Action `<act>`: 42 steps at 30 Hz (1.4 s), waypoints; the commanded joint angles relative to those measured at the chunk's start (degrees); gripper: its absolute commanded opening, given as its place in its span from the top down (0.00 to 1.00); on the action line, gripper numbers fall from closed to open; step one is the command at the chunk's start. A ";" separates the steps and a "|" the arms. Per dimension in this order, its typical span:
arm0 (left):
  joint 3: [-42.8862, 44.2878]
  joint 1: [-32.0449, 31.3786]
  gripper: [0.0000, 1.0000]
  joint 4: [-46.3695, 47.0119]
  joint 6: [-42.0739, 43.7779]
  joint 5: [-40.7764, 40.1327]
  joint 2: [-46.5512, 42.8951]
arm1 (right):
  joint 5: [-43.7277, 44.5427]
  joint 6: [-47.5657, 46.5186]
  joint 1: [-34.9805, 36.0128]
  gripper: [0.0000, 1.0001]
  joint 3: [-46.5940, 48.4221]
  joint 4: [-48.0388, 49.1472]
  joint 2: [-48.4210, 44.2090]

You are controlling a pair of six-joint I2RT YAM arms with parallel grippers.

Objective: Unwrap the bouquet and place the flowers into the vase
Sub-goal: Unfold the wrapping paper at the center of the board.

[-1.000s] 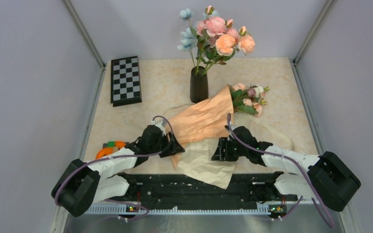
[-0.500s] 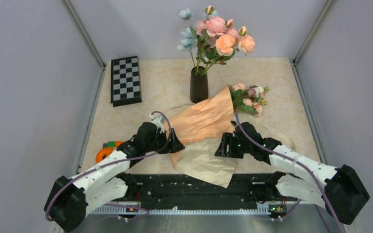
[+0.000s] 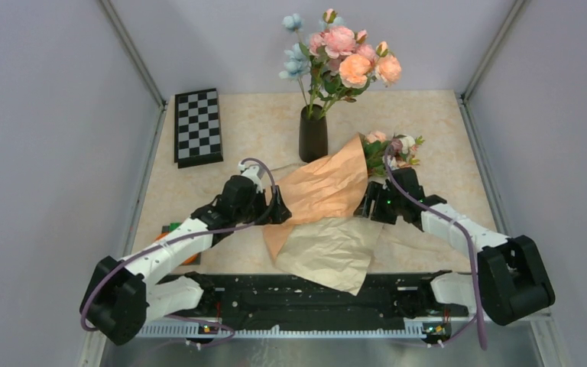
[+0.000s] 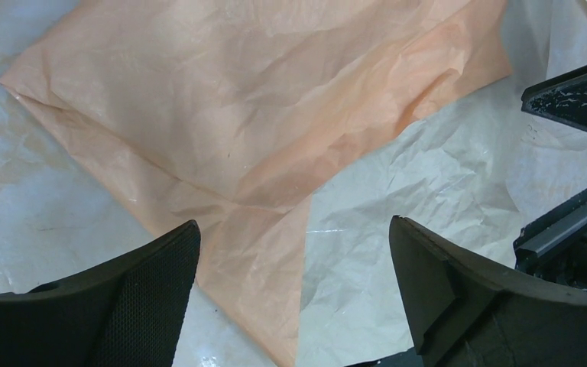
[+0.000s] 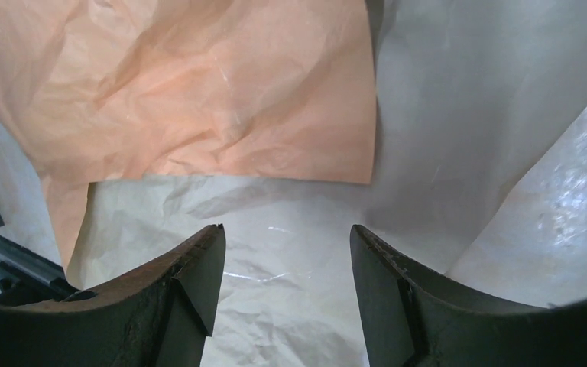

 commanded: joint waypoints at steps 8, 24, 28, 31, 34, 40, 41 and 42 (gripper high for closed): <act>0.51 0.40 0.09 3.53 2.55 0.55 5.96 | -3.50 -6.70 -6.44 0.41 4.41 9.61 7.86; -10.19 -2.88 0.11 15.53 -2.18 11.32 9.97 | -13.08 -5.45 -6.58 0.49 3.64 20.51 15.06; -10.36 -6.56 0.11 15.41 -2.73 11.86 9.94 | -15.04 -4.68 -6.64 0.54 3.53 22.04 15.30; -10.44 -9.00 0.11 14.55 -2.72 11.96 9.09 | -16.48 -3.89 -6.57 0.57 3.87 22.92 15.09; -10.83 -10.58 0.11 14.41 -2.84 12.48 8.41 | -16.71 -3.33 -6.51 0.57 4.29 23.90 14.70; -9.97 -14.46 0.10 14.77 -3.32 12.62 7.76 | -17.40 -1.81 -6.53 0.57 7.29 26.05 15.77; -9.25 -14.68 0.10 13.91 -3.08 12.00 7.06 | -17.53 -1.58 -6.50 0.57 8.03 26.36 16.20; -8.25 -14.80 0.10 12.62 -2.53 10.27 5.95 | -17.71 -1.26 -6.41 0.57 8.78 26.63 16.59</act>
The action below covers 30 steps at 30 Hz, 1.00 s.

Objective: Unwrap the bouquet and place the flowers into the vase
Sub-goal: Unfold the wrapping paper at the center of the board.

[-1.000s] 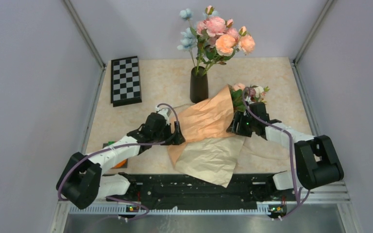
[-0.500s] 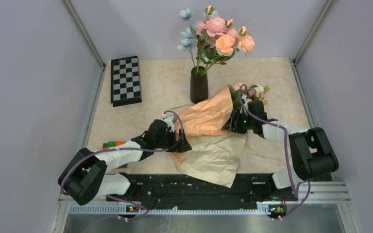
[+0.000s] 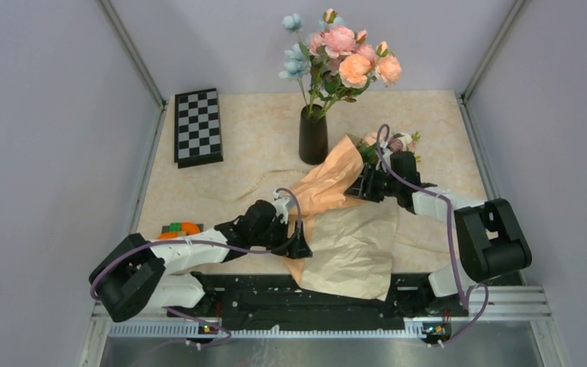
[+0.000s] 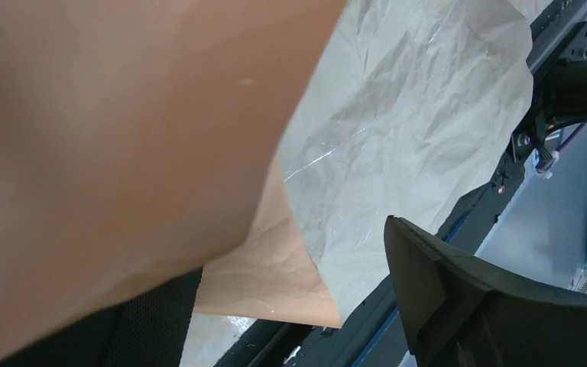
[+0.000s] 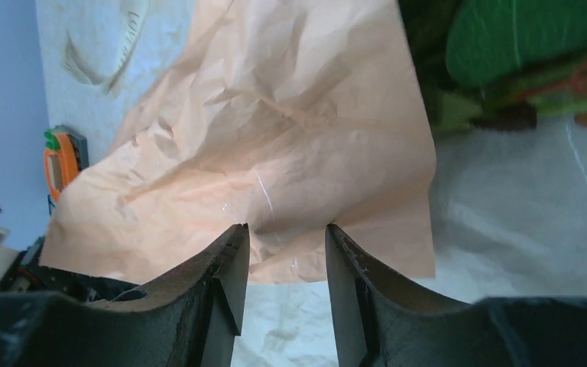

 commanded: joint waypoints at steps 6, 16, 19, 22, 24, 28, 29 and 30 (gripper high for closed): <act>8.45 -1.04 0.01 -12.79 7.43 -15.99 -10.90 | -1.83 1.73 0.34 0.58 9.02 5.85 4.74; 16.04 -0.34 0.01 -11.58 24.89 -24.59 -6.32 | -2.73 3.00 1.02 0.58 11.33 6.92 6.63; 17.69 -0.29 0.01 -11.44 29.75 -30.73 -3.61 | -3.43 3.60 1.09 0.58 11.97 7.42 6.87; 19.20 -0.36 0.01 -11.52 32.72 -34.86 -0.80 | -3.75 3.81 1.15 0.58 12.62 7.07 6.65; 19.65 -0.29 0.01 -10.71 34.56 -37.37 0.69 | -3.98 4.07 1.17 0.58 12.92 6.86 6.16; 21.09 -0.31 0.01 -10.18 35.05 -46.32 3.30 | -4.35 4.11 1.22 0.58 13.43 5.91 4.47; 21.48 -0.30 0.01 -10.05 34.94 -47.61 3.76 | -4.36 4.07 1.21 0.58 13.52 5.47 3.95; 21.68 -0.29 0.01 -9.56 34.89 -48.64 4.20 | -4.41 3.98 1.18 0.58 13.56 4.96 3.44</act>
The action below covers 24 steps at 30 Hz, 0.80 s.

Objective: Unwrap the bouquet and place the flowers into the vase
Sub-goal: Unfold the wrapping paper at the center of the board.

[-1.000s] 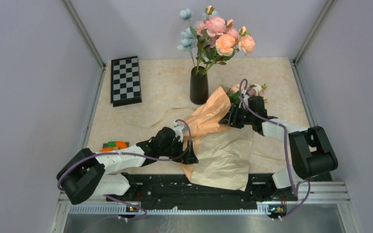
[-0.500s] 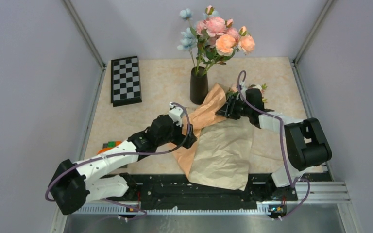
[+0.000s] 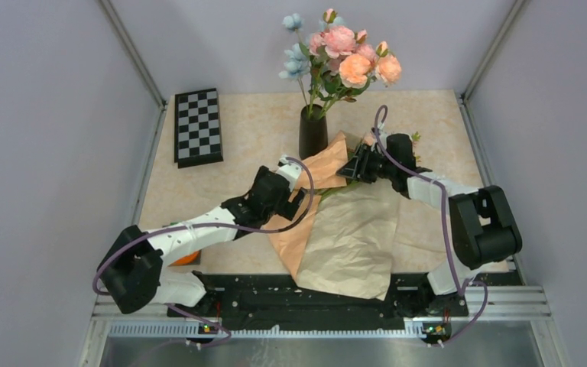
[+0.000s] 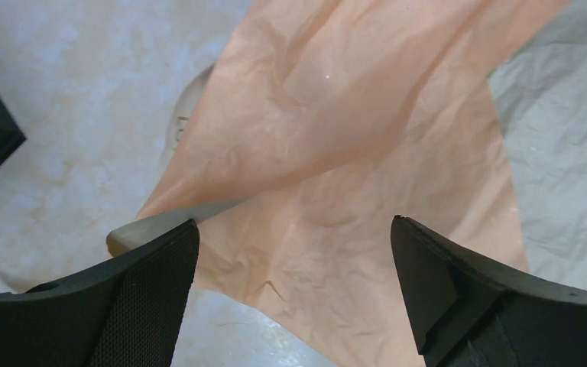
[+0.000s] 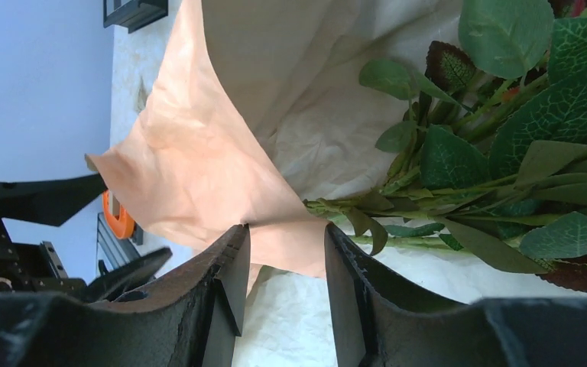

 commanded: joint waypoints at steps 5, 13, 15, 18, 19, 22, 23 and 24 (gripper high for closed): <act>4.30 0.11 0.01 3.70 2.39 -13.09 3.43 | -0.38 -0.31 0.38 0.58 2.98 -3.30 -6.05; 5.85 0.09 0.01 5.65 3.22 -18.61 6.95 | 2.53 -0.82 0.34 0.54 2.10 -9.65 -13.67; 6.28 0.08 0.01 7.39 4.23 -19.78 7.97 | 4.63 -0.83 0.38 0.53 1.67 -13.16 -15.99; 6.46 0.13 0.01 8.61 4.71 -19.75 8.01 | 11.87 -1.82 0.34 0.47 0.76 -19.84 -20.55; 6.44 0.11 0.01 8.94 4.61 -19.39 7.74 | 14.78 -2.37 0.36 0.45 0.40 -22.55 -21.85; 6.43 0.34 0.01 10.25 4.97 -16.95 6.93 | 21.88 -3.74 0.16 0.40 -1.22 -29.40 -24.76; 6.43 0.61 0.01 10.54 5.26 -15.28 6.73 | 23.04 -3.93 -0.50 0.39 -2.03 -31.00 -25.29; 6.36 0.82 0.01 10.92 5.59 -13.47 6.46 | 23.43 -3.95 -1.25 0.39 -2.96 -32.19 -25.66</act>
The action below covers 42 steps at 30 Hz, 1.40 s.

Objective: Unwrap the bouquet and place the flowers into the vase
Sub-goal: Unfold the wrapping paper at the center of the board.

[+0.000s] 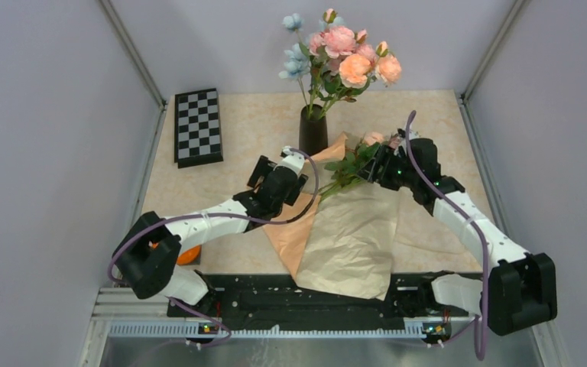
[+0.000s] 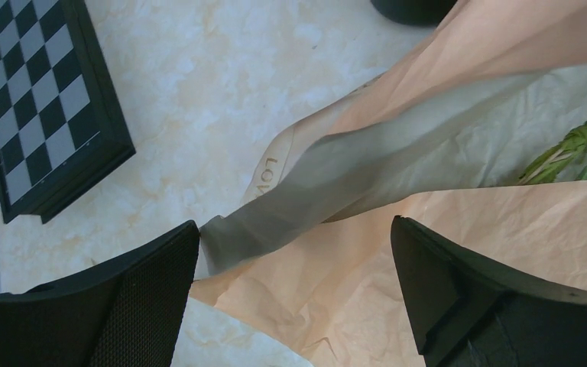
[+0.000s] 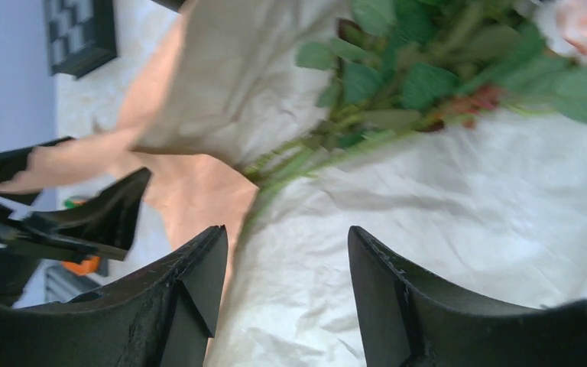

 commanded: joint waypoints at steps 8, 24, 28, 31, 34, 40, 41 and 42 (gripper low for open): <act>2.36 3.78 0.01 4.60 2.04 10.44 -2.37 | 9.26 -1.74 -7.95 0.29 -9.80 -13.00 -6.04; 0.66 11.24 0.01 1.70 -1.06 17.88 -8.75 | 5.01 -1.29 -14.34 0.29 -19.45 -9.14 -7.49; 0.19 13.73 0.01 1.80 -1.67 24.50 -9.45 | 3.53 -1.29 -14.34 0.31 -20.58 -6.32 -5.66; -0.53 14.62 0.02 2.67 -1.91 28.95 -9.57 | 2.62 -1.31 -14.34 0.35 -20.99 -4.06 -4.49; -1.15 15.02 0.21 3.02 -2.80 30.50 -9.53 | 3.02 -1.24 -14.30 0.42 -21.15 -2.67 -3.35; -2.44 15.95 0.58 2.77 -4.15 30.85 -9.48 | 5.30 -0.37 -14.34 0.62 -20.99 -1.26 -0.58; -2.63 16.11 0.64 2.76 -4.43 30.86 -9.59 | 5.67 -0.15 -14.37 0.66 -20.81 -1.08 -0.25; -2.78 16.16 0.74 2.68 -4.88 30.74 -9.75 | 6.14 0.06 -14.37 0.72 -20.58 -1.11 0.13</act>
